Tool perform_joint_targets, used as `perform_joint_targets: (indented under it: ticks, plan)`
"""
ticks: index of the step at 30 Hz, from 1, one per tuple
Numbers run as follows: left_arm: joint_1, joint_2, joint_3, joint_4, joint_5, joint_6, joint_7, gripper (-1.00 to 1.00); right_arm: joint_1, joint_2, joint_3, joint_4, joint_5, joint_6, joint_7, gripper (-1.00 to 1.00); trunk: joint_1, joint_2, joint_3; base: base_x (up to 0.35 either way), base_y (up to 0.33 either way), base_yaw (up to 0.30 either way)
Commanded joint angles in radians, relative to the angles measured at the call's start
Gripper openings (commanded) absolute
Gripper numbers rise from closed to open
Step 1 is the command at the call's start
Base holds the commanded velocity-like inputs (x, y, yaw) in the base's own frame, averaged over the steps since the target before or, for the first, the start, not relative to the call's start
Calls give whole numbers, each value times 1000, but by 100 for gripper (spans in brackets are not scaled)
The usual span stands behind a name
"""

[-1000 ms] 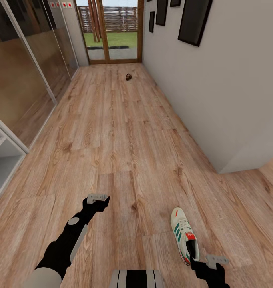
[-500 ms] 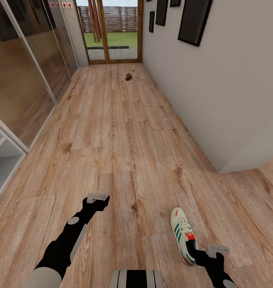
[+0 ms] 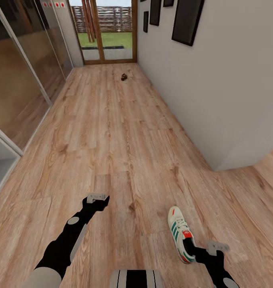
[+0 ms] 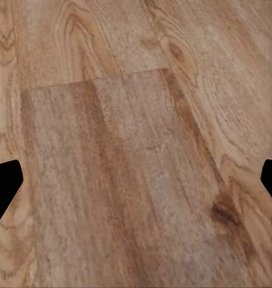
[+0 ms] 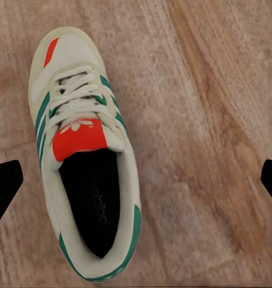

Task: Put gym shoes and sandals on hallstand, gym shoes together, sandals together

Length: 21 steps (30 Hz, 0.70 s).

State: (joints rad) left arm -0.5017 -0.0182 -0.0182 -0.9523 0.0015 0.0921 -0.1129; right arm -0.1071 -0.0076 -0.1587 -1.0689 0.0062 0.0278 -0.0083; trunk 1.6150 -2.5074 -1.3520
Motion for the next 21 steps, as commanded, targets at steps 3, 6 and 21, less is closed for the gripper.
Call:
perform_joint_targets:
  ticks: [3, 6, 21]
  plan:
    - [0, 0, 1, -2, 0, 6, -4, 100, 0, 0, 0, -1, 4, 3, -1, 100, 0, 0, -1, 0, 0, -157]
    - [0, 0, 1, -2, 0, 6, -4, 100, 0, 0, 1, 2, 6, 3, -1, 100, 0, 0, -1, 0, 0, -64]
    - [0, 0, 1, -3, 0, 6, -4, 100, -8, 0, 1, 18, 6, -111, -1, 100, 0, 0, -1, 0, 0, -10]
